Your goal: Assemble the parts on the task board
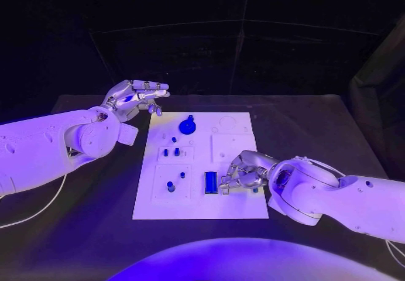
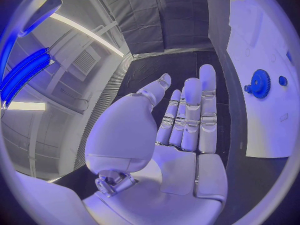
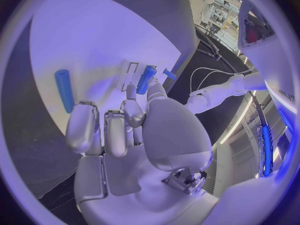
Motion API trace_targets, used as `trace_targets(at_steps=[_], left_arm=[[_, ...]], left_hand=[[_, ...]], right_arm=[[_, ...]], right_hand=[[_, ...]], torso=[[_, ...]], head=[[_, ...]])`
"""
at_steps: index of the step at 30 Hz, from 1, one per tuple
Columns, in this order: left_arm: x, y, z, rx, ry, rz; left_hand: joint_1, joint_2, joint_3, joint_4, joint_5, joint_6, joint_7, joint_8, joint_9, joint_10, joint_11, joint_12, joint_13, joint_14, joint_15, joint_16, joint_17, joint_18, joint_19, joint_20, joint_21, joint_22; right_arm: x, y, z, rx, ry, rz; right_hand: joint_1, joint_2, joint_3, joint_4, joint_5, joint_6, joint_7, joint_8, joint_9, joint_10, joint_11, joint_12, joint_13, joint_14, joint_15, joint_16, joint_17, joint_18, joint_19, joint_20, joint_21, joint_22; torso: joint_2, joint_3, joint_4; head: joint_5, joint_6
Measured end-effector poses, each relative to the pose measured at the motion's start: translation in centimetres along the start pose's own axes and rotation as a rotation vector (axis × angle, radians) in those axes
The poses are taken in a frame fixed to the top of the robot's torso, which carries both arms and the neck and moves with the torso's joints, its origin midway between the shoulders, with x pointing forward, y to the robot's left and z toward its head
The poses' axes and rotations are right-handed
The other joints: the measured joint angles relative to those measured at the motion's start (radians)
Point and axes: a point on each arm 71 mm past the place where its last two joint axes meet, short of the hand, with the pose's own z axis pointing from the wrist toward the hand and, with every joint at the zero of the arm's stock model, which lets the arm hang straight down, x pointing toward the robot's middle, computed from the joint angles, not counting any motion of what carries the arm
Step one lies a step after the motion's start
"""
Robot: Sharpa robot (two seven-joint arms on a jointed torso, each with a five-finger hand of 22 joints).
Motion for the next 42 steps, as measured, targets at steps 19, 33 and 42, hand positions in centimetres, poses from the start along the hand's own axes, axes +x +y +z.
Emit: trace_targets(at_steps=[19, 33, 42], left_arm=[[0.0, 0.0, 0.0, -0.002, 0.001, 0.0], [-0.2, 0.1, -0.1, -0.004, -0.001, 0.0], [-0.2, 0.1, -0.1, -0.005, -0.003, 0.0]], left_hand=[[0.0, 0.0, 0.0, 0.0, 0.0, 0.0, 0.0, 0.0, 0.0, 0.0, 0.0, 0.0, 0.0, 0.0, 0.0, 0.0, 0.0, 0.0, 0.0, 0.0, 0.0, 0.0], [0.0, 0.0, 0.0, 0.0, 0.0, 0.0, 0.0, 0.0, 0.0, 0.0, 0.0, 0.0, -0.001, 0.0, 0.0, 0.0, -0.001, 0.0, 0.0, 0.0, 0.0, -0.001], [0.0, 0.0, 0.0, 0.0, 0.0, 0.0, 0.0, 0.0, 0.0, 0.0, 0.0, 0.0, -0.001, 0.0, 0.0, 0.0, -0.001, 0.0, 0.0, 0.0, 0.0, -0.001]], right_arm=[[-4.3, -6.0, -3.1, 0.119, -0.077, -0.046], [-3.6, -5.0, -1.6, 0.099, -0.064, -0.212], [-3.2, -4.8, -1.3, 0.114, -0.031, -0.265]], right_hand=[[0.031, 0.041, -0.005, -0.028, 0.021, 0.008, 0.008, -0.054, -0.021, -0.018, 0.018, -0.022, -0.012, -0.002, 0.016, 0.0, 0.0, 0.0, -0.003, 0.011, 0.0, 0.005], [0.025, 0.046, -0.015, -0.029, 0.021, 0.03, 0.001, -0.045, -0.009, -0.01, 0.01, -0.022, -0.01, -0.002, 0.016, 0.0, 0.0, 0.0, -0.003, 0.011, 0.0, 0.009], [0.018, 0.039, -0.027, -0.028, 0.012, 0.041, -0.002, -0.04, 0.003, -0.007, 0.007, -0.022, -0.01, -0.002, 0.016, 0.0, 0.0, 0.0, -0.003, 0.011, 0.0, 0.014]], torso=[[-0.005, -0.0024, -0.0092], [-0.004, -0.0024, -0.0073], [-0.003, -0.0025, -0.0069]], head=[[-0.034, 0.012], [-0.037, 0.008], [-0.037, 0.004]])
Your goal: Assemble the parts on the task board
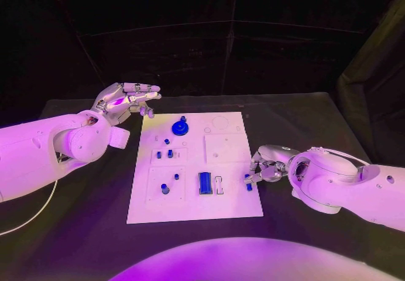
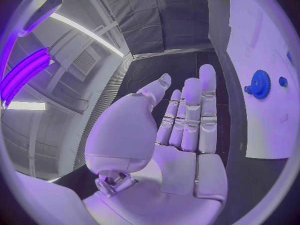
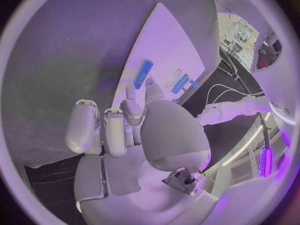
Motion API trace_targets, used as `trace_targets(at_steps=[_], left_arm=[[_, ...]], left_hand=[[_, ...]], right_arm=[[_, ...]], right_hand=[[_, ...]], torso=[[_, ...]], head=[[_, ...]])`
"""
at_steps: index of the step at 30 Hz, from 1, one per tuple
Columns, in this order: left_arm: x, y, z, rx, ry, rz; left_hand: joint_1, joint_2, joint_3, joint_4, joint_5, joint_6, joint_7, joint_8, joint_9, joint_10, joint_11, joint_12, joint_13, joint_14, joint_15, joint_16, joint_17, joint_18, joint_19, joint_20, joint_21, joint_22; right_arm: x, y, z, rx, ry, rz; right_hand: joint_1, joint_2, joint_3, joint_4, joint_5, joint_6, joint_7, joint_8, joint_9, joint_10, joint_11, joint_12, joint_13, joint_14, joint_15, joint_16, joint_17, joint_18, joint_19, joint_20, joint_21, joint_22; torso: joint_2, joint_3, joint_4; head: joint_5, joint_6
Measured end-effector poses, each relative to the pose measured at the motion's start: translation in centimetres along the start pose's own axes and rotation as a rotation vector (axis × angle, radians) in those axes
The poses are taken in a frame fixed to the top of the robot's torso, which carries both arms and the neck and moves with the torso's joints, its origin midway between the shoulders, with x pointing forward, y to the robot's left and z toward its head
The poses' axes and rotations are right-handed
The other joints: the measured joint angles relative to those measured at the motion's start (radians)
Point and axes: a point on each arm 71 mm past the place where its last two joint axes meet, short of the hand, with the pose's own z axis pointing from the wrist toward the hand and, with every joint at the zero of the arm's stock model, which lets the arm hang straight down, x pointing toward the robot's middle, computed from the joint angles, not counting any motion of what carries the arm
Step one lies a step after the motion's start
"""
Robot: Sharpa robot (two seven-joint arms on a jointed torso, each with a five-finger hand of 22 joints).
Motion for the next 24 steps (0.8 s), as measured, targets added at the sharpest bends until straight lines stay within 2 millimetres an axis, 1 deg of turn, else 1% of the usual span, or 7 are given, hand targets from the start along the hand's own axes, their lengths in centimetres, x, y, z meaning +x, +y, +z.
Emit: trace_targets(at_steps=[2, 12, 16, 19, 21, 23, 24], left_arm=[[0.0, 0.0, 0.0, 0.0, 0.0, 0.0], [0.0, 0.0, 0.0, -0.001, 0.0, 0.0], [0.0, 0.1, 0.0, -0.002, 0.0, 0.0], [0.0, 0.1, 0.0, -0.002, 0.0, 0.0], [0.0, 0.1, 0.0, -0.002, 0.0, 0.0], [0.0, 0.1, 0.0, -0.002, 0.0, 0.0], [0.0, 0.1, 0.0, -0.002, 0.0, -0.001]], left_hand=[[0.0, 0.0, 0.0, 0.0, 0.0, 0.0, 0.0, 0.0, 0.0, 0.0, 0.0, 0.0, 0.0, 0.0, 0.0, 0.0, 0.0, 0.0, 0.0, 0.0, 0.0, 0.0], [0.0, 0.0, 0.0, 0.0, 0.0, 0.0, 0.0, 0.0, 0.0, 0.0, 0.0, 0.0, 0.0, 0.0, 0.0, 0.0, 0.0, 0.0, 0.0, 0.0, 0.0, 0.0], [0.0, 0.0, 0.0, 0.0, 0.0, 0.0, 0.0, 0.0, 0.0, 0.0, 0.0, 0.0, 0.0, 0.0, 0.0, 0.0, 0.0, 0.0, 0.0, 0.0, 0.0, 0.0], [0.0, 0.0, 0.0, 0.0, 0.0, 0.0, 0.0, 0.0, 0.0, 0.0, 0.0, 0.0, 0.0, 0.0, 0.0, 0.0, 0.0, 0.0, 0.0, 0.0, 0.0, 0.0], [0.0, 0.0, 0.0, 0.0, 0.0, 0.0, 0.0, 0.0, 0.0, 0.0, 0.0, 0.0, 0.0, 0.0, 0.0, 0.0, 0.0, 0.0, 0.0, 0.0, 0.0, 0.0], [0.0, 0.0, 0.0, 0.0, 0.0, 0.0, 0.0, 0.0, 0.0, 0.0, 0.0, 0.0, 0.0, 0.0, 0.0, 0.0, 0.0, 0.0, 0.0, 0.0, 0.0, 0.0], [0.0, 0.0, 0.0, 0.0, 0.0, 0.0, 0.0, 0.0, 0.0, 0.0, 0.0, 0.0, 0.0, 0.0, 0.0, 0.0, 0.0, 0.0, 0.0, 0.0, 0.0, 0.0]], right_arm=[[0.1, 0.0, 0.0, 0.003, 0.007, -0.014], [0.5, 0.7, 0.4, 0.002, 0.026, -0.063], [0.5, 0.9, 0.5, 0.002, 0.017, -0.091], [0.4, 1.1, 0.6, -0.002, 0.004, -0.115], [0.3, 1.3, 0.7, -0.005, -0.003, -0.129], [0.3, 1.4, 0.7, -0.008, -0.009, -0.14], [0.2, 1.5, 0.7, -0.009, -0.013, -0.147]], right_hand=[[0.0, 0.0, -0.003, -0.003, -0.002, 0.004, -0.004, 0.0, 0.002, 0.0, 0.0, 0.0, 0.002, 0.0, 0.0, 0.0, 0.0, 0.0, 0.0, 0.0, 0.0, 0.002], [-0.004, -0.004, -0.011, -0.004, -0.007, 0.004, -0.004, 0.01, 0.012, 0.0, 0.0, 0.004, 0.003, 0.0, 0.0, 0.0, 0.0, 0.0, 0.0, 0.0, 0.0, 0.002], [0.031, 0.01, 0.007, -0.026, -0.003, 0.01, -0.006, 0.011, 0.021, 0.002, -0.002, 0.004, 0.003, 0.004, -0.004, 0.0, 0.001, 0.0, 0.0, 0.0, 0.0, 0.003], [0.061, 0.016, 0.022, -0.047, -0.004, 0.01, -0.006, -0.002, 0.022, 0.0, -0.007, 0.002, 0.001, 0.0, -0.008, 0.0, 0.001, 0.0, 0.001, -0.001, 0.0, 0.003], [0.078, 0.021, 0.038, -0.062, -0.019, 0.005, -0.003, -0.012, 0.024, 0.0, -0.007, -0.005, -0.004, 0.0, -0.008, 0.0, 0.001, 0.0, 0.004, -0.004, 0.0, 0.002], [0.093, 0.019, 0.048, -0.073, -0.019, -0.002, -0.001, -0.021, 0.024, -0.004, -0.011, -0.012, -0.008, 0.0, -0.008, -0.002, 0.001, 0.0, 0.001, -0.006, 0.0, -0.001], [0.098, 0.021, 0.054, -0.079, -0.02, -0.004, 0.0, -0.026, 0.023, -0.006, -0.009, -0.017, -0.01, 0.0, -0.008, -0.005, 0.001, 0.0, 0.0, -0.008, 0.0, -0.003]], torso=[[0.0, 0.0, 0.0], [-0.001, 0.0, 0.0008], [-0.001, -0.0005, 0.0012], [-0.001, -0.0005, 0.0012], [-0.001, -0.0006, 0.0012], [-0.001, -0.0006, 0.0012], [-0.001, -0.0006, 0.0012]], head=[[-0.001, -0.001], [-0.002, -0.001], [-0.002, -0.001], [0.0, 0.0], [0.001, 0.0], [0.001, 0.0], [0.002, 0.0]])
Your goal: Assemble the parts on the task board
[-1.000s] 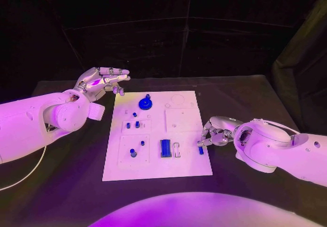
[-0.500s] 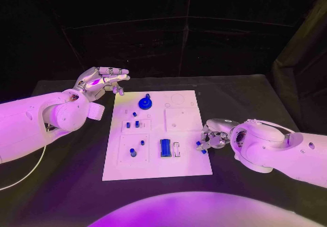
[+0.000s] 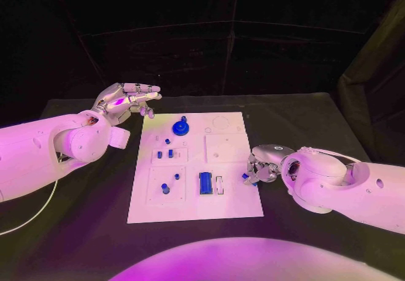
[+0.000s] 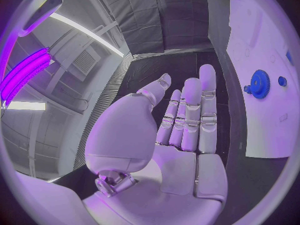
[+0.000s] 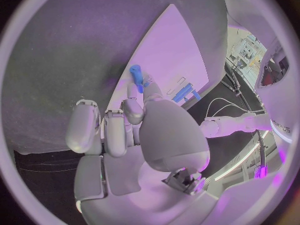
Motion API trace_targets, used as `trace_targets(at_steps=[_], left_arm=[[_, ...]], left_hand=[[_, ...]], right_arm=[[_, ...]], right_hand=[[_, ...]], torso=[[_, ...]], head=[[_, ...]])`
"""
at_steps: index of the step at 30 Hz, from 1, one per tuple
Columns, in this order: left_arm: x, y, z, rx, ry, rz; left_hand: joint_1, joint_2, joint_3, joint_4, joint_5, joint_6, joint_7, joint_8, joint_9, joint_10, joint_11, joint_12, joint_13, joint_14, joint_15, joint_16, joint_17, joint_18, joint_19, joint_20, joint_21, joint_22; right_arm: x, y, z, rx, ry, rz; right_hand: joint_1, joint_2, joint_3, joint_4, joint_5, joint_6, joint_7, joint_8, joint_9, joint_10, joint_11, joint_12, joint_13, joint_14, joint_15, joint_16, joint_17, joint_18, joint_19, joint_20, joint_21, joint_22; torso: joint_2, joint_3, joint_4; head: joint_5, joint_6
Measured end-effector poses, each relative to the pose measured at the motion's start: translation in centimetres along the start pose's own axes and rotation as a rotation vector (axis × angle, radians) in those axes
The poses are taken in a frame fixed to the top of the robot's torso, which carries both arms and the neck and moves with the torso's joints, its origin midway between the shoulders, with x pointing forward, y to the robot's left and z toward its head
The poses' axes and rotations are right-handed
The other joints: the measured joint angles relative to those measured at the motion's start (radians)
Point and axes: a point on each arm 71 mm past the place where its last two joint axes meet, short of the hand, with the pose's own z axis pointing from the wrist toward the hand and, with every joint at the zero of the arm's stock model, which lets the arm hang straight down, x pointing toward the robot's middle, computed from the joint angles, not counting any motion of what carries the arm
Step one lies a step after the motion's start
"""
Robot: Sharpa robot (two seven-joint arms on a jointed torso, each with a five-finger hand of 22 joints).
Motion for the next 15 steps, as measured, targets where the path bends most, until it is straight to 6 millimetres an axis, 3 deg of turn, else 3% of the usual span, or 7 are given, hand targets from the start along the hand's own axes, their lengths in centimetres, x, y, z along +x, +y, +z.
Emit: trace_targets(at_steps=[4, 13, 15], left_arm=[[-0.01, 0.01, -0.01, -0.001, 0.0, 0.0], [-0.05, 0.11, -0.05, -0.003, 0.0, -0.001], [-0.04, 0.13, -0.04, -0.003, 0.0, -0.001]], left_hand=[[0.0, 0.0, 0.0, 0.0, 0.0, 0.0, 0.0, 0.0, 0.0, 0.0, 0.0, 0.0, 0.0, 0.0, 0.0, 0.0, 0.0, 0.0, 0.0, 0.0, 0.0, 0.0], [0.0, 0.0, 0.0, 0.0, 0.0, 0.0, 0.0, 0.0, 0.0, 0.0, 0.0, 0.0, 0.0, 0.0, 0.0, 0.0, 0.0, 0.0, 0.0, 0.0, 0.0, 0.0], [0.0, 0.0, 0.0, 0.0, 0.0, 0.0, 0.0, 0.0, 0.0, 0.0, 0.0, 0.0, 0.0, 0.0, 0.0, 0.0, 0.0, 0.0, 0.0, 0.0, 0.0, 0.0]], right_arm=[[-0.08, 0.33, -0.04, -0.006, -0.01, -0.029], [0.03, 0.58, -0.66, -0.011, -0.026, -0.026], [0.1, 0.54, -0.79, -0.009, -0.028, -0.008]], right_hand=[[0.012, -0.001, 0.033, -0.017, 0.005, -0.003, 0.001, -0.023, 0.0, -0.006, 0.006, -0.01, -0.008, 0.0, 0.0, 0.0, 0.0, 0.0, 0.0, 0.0, -0.001, -0.005], [0.022, -0.002, 0.141, -0.022, 0.098, 0.022, -0.001, -0.059, -0.019, -0.011, 0.003, -0.01, -0.004, 0.0, 0.001, -0.004, 0.0, 0.0, 0.0, 0.0, -0.004, 0.008], [0.0, -0.023, 0.188, -0.011, 0.124, 0.026, -0.005, -0.071, -0.02, -0.006, -0.001, -0.01, -0.001, 0.0, 0.001, -0.004, 0.0, 0.0, 0.0, 0.0, -0.004, 0.008]], torso=[[0.0, 0.0, 0.0], [0.0, 0.0012, -0.0012], [-0.001, 0.0009, -0.0006]], head=[[0.001, -0.001], [0.001, -0.001], [0.0, 0.0]])
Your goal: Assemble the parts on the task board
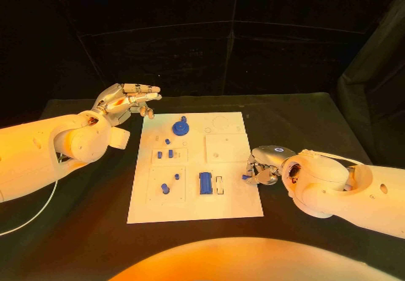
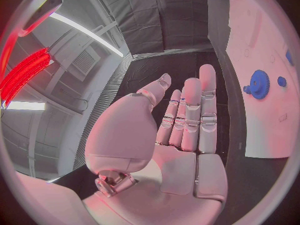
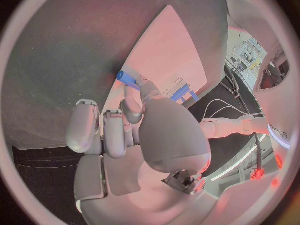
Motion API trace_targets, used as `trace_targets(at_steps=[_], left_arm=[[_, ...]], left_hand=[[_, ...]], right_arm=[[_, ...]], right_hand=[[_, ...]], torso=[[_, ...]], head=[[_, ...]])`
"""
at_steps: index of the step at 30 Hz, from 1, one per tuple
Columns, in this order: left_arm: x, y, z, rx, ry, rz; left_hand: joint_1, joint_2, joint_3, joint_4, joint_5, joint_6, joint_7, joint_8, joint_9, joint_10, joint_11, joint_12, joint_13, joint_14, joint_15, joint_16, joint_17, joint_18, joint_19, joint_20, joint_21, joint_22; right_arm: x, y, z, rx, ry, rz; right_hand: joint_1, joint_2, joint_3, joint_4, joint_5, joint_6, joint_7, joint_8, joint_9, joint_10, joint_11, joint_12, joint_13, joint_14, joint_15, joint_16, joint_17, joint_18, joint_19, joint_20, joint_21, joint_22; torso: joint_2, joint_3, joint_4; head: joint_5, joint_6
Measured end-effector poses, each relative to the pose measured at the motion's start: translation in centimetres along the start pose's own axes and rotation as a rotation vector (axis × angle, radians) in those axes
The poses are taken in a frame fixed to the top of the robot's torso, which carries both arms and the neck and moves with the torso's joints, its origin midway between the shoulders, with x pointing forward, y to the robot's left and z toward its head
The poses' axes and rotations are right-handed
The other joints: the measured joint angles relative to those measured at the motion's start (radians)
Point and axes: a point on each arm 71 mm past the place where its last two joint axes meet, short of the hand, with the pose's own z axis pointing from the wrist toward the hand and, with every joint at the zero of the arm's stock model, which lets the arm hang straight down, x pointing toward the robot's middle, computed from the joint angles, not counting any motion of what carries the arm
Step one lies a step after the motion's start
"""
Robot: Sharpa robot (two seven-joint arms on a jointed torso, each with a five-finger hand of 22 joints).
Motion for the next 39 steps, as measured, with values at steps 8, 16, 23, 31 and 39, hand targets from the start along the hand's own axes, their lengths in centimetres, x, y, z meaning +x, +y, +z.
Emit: trace_targets(at_steps=[8, 16, 23, 31, 39], left_arm=[[0.0, 0.1, 0.0, -0.002, 0.0, -0.001], [0.1, 0.1, 0.0, -0.004, 0.002, -0.001], [0.1, 0.1, 0.0, -0.005, 0.003, -0.002], [0.1, 0.1, 0.0, -0.005, 0.003, -0.002], [0.2, 0.1, 0.0, -0.006, 0.004, -0.003]], left_hand=[[0.0, 0.0, -0.002, -0.001, 0.0, 0.0, 0.0, 0.0, 0.0, 0.0, 0.0, 0.0, 0.0, -0.002, 0.001, 0.0, 0.0, 0.0, 0.0, 0.0, 0.0, 0.0], [0.0, 0.0, -0.007, -0.001, 0.0, 0.0, 0.0, 0.0, 0.0, 0.0, 0.0, 0.0, 0.0, -0.007, 0.0, 0.0, -0.002, 0.0, 0.0, 0.0, 0.0, -0.002], [0.0, 0.0, -0.007, -0.001, 0.0, 0.0, 0.0, 0.0, 0.0, 0.0, 0.0, 0.0, 0.0, -0.007, 0.0, 0.0, -0.002, 0.0, 0.0, 0.0, 0.0, -0.002], [0.0, 0.0, -0.007, -0.001, 0.0, 0.0, 0.0, 0.0, 0.0, 0.0, 0.0, 0.0, -0.001, -0.007, 0.0, 0.0, -0.002, 0.0, 0.0, 0.0, 0.0, -0.002], [0.0, 0.0, -0.007, -0.001, 0.0, 0.0, 0.0, 0.0, 0.0, 0.0, 0.0, 0.0, -0.001, -0.007, 0.0, 0.0, -0.002, 0.0, 0.0, 0.0, 0.0, -0.001]], right_arm=[[-0.2, 0.5, -0.5, -0.014, -0.041, 0.165], [-0.3, 1.7, -0.4, -0.045, -0.059, 0.295], [0.1, 2.8, 0.3, -0.052, -0.019, 0.366], [0.6, 3.4, 0.8, -0.032, 0.043, 0.419], [1.1, 3.8, 1.2, -0.007, 0.092, 0.454]], right_hand=[[-0.083, -0.072, 0.179, 0.03, 0.079, 0.008, 0.007, -0.028, 0.018, 0.001, -0.001, -0.005, -0.005, 0.0, 0.0, 0.0, 0.0, 0.0, 0.0, 0.0, 0.0, -0.006], [-0.134, -0.123, 0.292, 0.049, 0.097, 0.019, 0.008, -0.043, 0.025, 0.001, -0.001, -0.012, -0.011, 0.0, 0.0, 0.0, 0.0, 0.0, 0.0, 0.0, 0.0, -0.007], [-0.162, -0.136, 0.32, 0.058, 0.097, 0.045, 0.0, -0.047, 0.033, 0.01, -0.002, -0.008, -0.002, 0.0, 0.0, 0.0, 0.0, 0.0, 0.0, 0.0, 0.0, 0.005], [-0.209, -0.141, 0.329, 0.068, 0.135, 0.064, -0.007, -0.039, 0.041, 0.022, -0.007, -0.007, -0.002, 0.0, -0.008, 0.007, 0.0, 0.0, 0.009, -0.009, 0.007, 0.024], [-0.222, -0.137, 0.321, 0.076, 0.136, 0.078, -0.014, -0.039, 0.046, 0.033, -0.011, 0.001, 0.003, 0.0, -0.008, 0.012, 0.0, 0.0, 0.011, -0.012, 0.012, 0.034]], torso=[[0.0, -0.0008, 0.0019], [0.001, -0.0014, 0.0018], [0.001, -0.002, 0.001], [0.001, -0.0018, 0.0007], [0.001, -0.001, -0.0006]], head=[[0.005, 0.003], [0.012, -0.002], [0.013, -0.008], [0.015, -0.011], [0.017, -0.012]])
